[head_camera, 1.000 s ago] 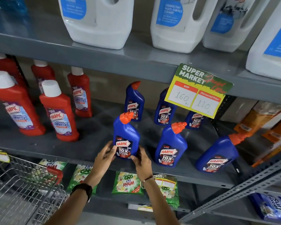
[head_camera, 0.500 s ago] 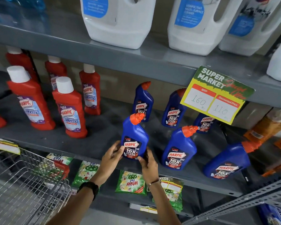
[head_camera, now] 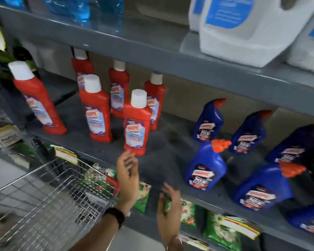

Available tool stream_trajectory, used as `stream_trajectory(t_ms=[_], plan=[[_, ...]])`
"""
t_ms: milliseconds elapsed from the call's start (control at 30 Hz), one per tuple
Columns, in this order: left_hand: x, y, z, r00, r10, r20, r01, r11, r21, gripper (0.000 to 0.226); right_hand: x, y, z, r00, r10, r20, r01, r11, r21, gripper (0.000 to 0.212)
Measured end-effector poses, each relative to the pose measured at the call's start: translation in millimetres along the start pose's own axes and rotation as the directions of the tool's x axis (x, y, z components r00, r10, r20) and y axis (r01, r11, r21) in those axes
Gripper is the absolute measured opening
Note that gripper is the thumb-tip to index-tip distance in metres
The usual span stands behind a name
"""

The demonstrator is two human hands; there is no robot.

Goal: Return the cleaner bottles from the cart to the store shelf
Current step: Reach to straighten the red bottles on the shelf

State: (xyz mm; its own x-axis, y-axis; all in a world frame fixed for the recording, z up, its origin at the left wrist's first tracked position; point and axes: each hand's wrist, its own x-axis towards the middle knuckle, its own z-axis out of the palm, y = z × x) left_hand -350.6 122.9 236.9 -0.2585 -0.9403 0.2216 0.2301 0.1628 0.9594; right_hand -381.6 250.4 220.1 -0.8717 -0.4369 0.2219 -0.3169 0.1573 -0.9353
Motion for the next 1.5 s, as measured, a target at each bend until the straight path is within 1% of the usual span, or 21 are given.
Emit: stream_trajectory(t_ms=[33, 100, 167, 233, 333, 433, 600, 800, 900, 967, 1033, 1067, 1133, 1167, 1200, 1233, 1267, 1300, 1333, 1400, 1500], plan=[[20.0, -4.2, -11.7, 0.998, -0.013, -0.058, 0.012, 1.0, -0.008, 0.035, 14.8, -9.2, 18.8, 0.998, 0.01, 0.07, -0.01, 1.0, -0.003, 0.049], [59.2, -13.8, -26.2, 0.996, -0.085, -0.024, 0.086, 0.996, 0.01, 0.035, 52.7, -21.2, 53.0, 0.978, 0.055, 0.201, -0.062, 0.998, 0.029, 0.05], [89.6, -24.6, -31.1, 0.978, -0.168, 0.121, 0.162, 0.985, 0.062, 0.04, 89.5, -24.8, 79.7, 0.952, 0.082, 0.294, -0.076, 0.997, -0.029, 0.059], [107.5, -31.6, -32.3, 0.936, -0.21, 0.283, 0.179, 0.975, 0.131, 0.036, 111.9, -25.3, 96.7, 0.933, 0.132, 0.334, -0.092, 0.987, -0.132, 0.06], [116.8, -36.3, -40.1, 0.891, -0.269, 0.366, 0.197, 0.955, 0.222, 0.033, 121.8, -24.7, 105.9, 0.945, 0.159, 0.284, -0.099, 0.972, -0.214, 0.052], [114.8, -29.2, -51.7, 0.89, -0.236, 0.39, 0.12, 0.947, 0.298, 0.03, 114.4, -22.6, 102.6, 0.955, 0.127, 0.269, -0.065, 0.971, -0.228, 0.047], [100.9, -21.7, -66.3, 0.874, -0.217, 0.435, 0.117, 0.962, 0.245, 0.026, 92.8, -19.3, 98.4, 0.964, 0.091, 0.249, -0.029, 0.97, -0.243, 0.044], [94.2, -16.5, -68.6, 0.891, -0.187, 0.413, 0.081, 0.962, 0.26, 0.027, 84.3, -20.9, 99.6, 0.971, 0.084, 0.223, -0.018, 0.959, -0.284, 0.034], [93.7, -17.3, -66.6, 0.884, -0.205, 0.42, 0.112, 0.965, 0.235, 0.024, 83.5, -21.0, 100.2, 0.966, 0.104, 0.238, -0.031, 0.957, -0.289, 0.032], [92.9, -18.8, -67.7, 0.881, -0.213, 0.421, 0.143, 0.971, 0.191, 0.021, 80.0, -24.7, 101.5, 0.965, 0.12, 0.233, -0.063, 0.97, -0.236, 0.034], [91.2, -22.4, -76.0, 0.903, -0.211, 0.375, 0.174, 0.976, 0.13, 0.027, 66.5, -28.1, 104.0, 0.983, 0.133, 0.13, -0.119, 0.987, -0.109, 0.045], [89.4, -23.5, -82.8, 0.931, -0.198, 0.307, 0.178, 0.98, 0.092, 0.029, 54.8, -26.7, 106.0, 0.991, 0.127, 0.039, -0.123, 0.989, -0.082, 0.047], [90.8, -24.3, -99.7, 0.985, -0.154, 0.076, 0.157, 0.987, -0.033, 0.034, 21.9, -20.7, 113.5, 0.993, 0.052, -0.106, -0.074, 0.973, -0.217, 0.038], [96.7, -23.5, -107.8, 0.988, -0.139, -0.06, 0.133, 0.986, -0.097, 0.038, 3.5, -20.1, 119.4, 0.996, -0.013, -0.093, -0.016, 0.953, -0.304, 0.034], [106.5, -21.4, -114.9, 0.974, -0.129, -0.185, 0.105, 0.985, -0.135, 0.041, -12.0, -23.5, 127.3, 0.997, -0.076, -0.022, 0.064, 0.938, -0.341, 0.033], [118.9, -20.6, -121.7, 0.955, -0.122, -0.27, 0.085, 0.986, -0.144, 0.041, -21.5, -27.1, 138.3, 0.989, -0.117, 0.087, 0.14, 0.933, -0.331, 0.033], [131.4, -18.5, -125.6, 0.949, -0.12, -0.291, 0.086, 0.988, -0.129, 0.036, -23.4, -34.0, 149.5, 0.974, -0.128, 0.189, 0.181, 0.937, -0.298, 0.033], [142.8, -16.9, -127.7, 0.96, -0.132, -0.248, 0.111, 0.989, -0.095, 0.031, -17.7, -44.0, 160.7, 0.96, -0.109, 0.257, 0.175, 0.952, -0.25, 0.032], [153.5, -16.8, -128.9, 0.975, -0.156, -0.157, 0.15, 0.987, -0.048, 0.034, -6.9, -52.9, 174.3, 0.956, -0.088, 0.281, 0.149, 0.968, -0.204, 0.031], [169.3, -19.9, -128.9, 0.981, -0.191, 0.043, 0.188, 0.98, 0.064, 0.043, 26.2, -66.2, 202.1, 0.974, -0.058, 0.217, 0.094, 0.983, -0.159, 0.034], [181.0, -25.6, -130.1, 0.961, -0.196, 0.197, 0.16, 0.97, 0.186, 0.038, 77.4, -71.4, 231.9, 0.978, 0.084, 0.19, -0.053, 0.985, -0.165, 0.053]])
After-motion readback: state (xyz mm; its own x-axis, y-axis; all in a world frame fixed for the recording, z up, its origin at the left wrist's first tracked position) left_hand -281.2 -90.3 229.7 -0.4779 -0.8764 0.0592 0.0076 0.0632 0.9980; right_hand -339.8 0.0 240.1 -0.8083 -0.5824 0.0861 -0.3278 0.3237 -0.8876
